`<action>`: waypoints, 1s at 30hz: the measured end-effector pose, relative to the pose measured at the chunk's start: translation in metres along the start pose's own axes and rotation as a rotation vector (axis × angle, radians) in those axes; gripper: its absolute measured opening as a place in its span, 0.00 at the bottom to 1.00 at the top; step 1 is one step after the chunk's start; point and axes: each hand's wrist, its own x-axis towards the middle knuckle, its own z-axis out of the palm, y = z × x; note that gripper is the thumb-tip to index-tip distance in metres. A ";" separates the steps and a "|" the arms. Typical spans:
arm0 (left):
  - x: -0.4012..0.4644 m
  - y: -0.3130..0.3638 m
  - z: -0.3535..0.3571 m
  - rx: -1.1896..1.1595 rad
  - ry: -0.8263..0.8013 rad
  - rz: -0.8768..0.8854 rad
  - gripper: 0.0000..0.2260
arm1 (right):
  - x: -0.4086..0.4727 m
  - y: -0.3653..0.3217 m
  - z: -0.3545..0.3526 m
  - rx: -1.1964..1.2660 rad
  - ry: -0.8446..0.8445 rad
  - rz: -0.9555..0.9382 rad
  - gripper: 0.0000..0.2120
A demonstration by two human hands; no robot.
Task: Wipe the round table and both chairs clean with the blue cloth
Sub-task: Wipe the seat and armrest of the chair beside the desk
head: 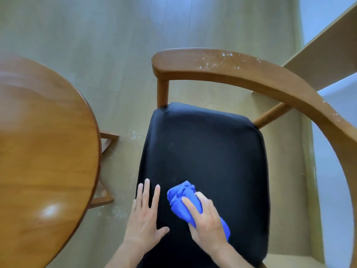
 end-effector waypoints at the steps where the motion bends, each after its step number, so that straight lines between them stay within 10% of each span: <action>1: -0.011 -0.001 0.006 0.003 -0.014 0.022 0.64 | -0.012 -0.004 0.001 -0.008 -0.045 -0.085 0.30; 8: -0.022 0.000 0.016 0.014 -0.145 -0.043 0.65 | 0.099 0.015 -0.010 -0.252 -0.170 -0.671 0.29; 16: -0.014 -0.006 0.025 0.055 -0.094 -0.051 0.68 | 0.287 -0.006 0.003 -0.315 0.170 -0.024 0.28; 27: 0.032 0.009 -0.030 0.012 -0.028 -0.012 0.51 | 0.041 0.047 -0.026 -0.160 -0.092 -0.320 0.29; 30: 0.070 0.022 -0.052 0.157 -0.051 -0.010 0.55 | 0.064 0.107 -0.058 -0.151 0.026 -0.070 0.31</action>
